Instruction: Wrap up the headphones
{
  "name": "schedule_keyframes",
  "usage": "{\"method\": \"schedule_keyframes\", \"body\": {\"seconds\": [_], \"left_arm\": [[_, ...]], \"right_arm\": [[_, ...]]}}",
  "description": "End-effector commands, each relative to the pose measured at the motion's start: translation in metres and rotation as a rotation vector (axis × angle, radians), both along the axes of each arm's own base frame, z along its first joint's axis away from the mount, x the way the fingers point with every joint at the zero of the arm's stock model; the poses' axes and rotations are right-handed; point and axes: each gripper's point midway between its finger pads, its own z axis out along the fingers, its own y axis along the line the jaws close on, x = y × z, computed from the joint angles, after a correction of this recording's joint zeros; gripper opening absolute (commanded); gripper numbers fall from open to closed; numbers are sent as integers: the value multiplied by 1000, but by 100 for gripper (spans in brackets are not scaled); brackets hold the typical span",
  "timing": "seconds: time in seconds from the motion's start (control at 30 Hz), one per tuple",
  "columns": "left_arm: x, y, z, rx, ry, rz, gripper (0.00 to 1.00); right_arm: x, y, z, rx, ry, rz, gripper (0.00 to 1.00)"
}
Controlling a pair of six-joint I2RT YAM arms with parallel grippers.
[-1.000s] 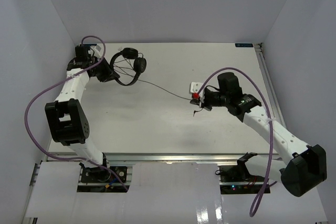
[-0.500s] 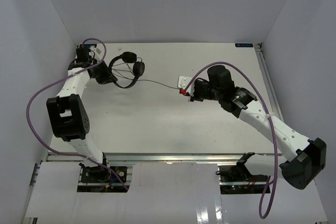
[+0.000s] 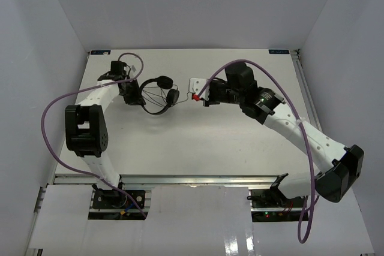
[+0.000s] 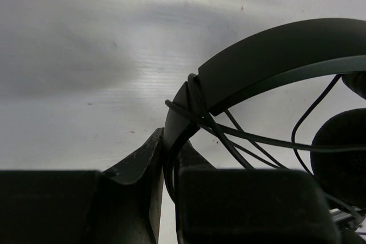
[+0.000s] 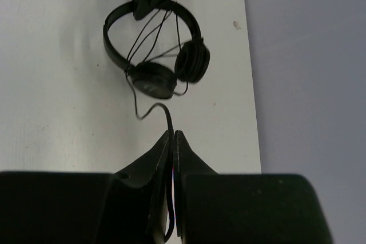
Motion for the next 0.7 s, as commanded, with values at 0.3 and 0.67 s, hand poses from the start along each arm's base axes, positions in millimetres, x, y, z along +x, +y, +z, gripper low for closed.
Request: {"method": "schedule_keyframes", "body": {"seconds": [0.3,0.67], "left_arm": [[-45,-69,-22,65,12,-290,0],[-64,-115,-10,44,-27,-413,0]], "right_arm": [[33,38,11,7,-154,-19,8],[57,49,23,56,-173,-70,8]]}}
